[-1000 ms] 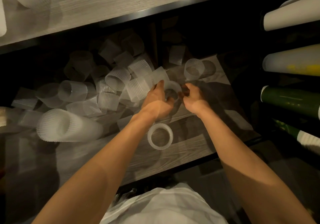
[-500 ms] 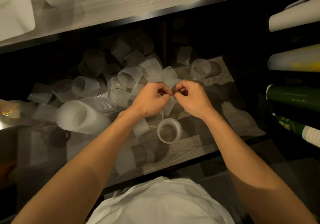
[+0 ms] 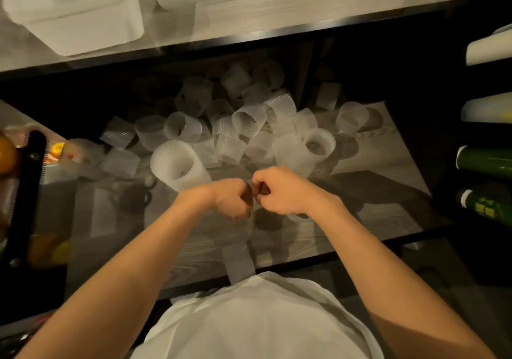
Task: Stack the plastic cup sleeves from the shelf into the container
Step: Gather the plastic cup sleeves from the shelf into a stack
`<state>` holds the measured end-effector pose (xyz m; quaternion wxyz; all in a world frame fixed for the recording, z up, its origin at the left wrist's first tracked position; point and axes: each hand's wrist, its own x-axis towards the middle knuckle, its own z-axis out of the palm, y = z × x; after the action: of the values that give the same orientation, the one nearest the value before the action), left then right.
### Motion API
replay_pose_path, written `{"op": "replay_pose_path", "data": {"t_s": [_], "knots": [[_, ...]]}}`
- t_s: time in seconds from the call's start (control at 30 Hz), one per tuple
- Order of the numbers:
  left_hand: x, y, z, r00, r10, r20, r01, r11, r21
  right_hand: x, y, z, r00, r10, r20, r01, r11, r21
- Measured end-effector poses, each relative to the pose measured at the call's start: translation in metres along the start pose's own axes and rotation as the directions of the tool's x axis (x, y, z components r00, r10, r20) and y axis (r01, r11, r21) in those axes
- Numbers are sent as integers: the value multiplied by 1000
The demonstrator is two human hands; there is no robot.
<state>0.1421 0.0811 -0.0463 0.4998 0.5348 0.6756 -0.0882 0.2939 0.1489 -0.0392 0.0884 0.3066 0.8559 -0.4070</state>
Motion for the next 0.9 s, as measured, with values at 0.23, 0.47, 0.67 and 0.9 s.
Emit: {"op": "replay_pose_path", "data": {"t_s": [0.23, 0.47, 0.67, 0.9], "knots": [[-3, -42, 38, 981, -166, 100, 149, 976, 155, -5, -9, 61, 937, 118, 329, -54, 979, -196], [-1, -56, 47, 983, -172, 67, 175, 984, -43, -5, 6, 91, 940, 116, 321, -59, 982, -180], [-9, -47, 46, 977, -202, -71, 190, 971, -143, -5, 12, 81, 964, 109, 244, -72, 985, -154], [-3, -42, 49, 925, -264, -274, 140, 906, -399, -12, 16, 78, 986, 152, 73, -141, 980, -140]]}}
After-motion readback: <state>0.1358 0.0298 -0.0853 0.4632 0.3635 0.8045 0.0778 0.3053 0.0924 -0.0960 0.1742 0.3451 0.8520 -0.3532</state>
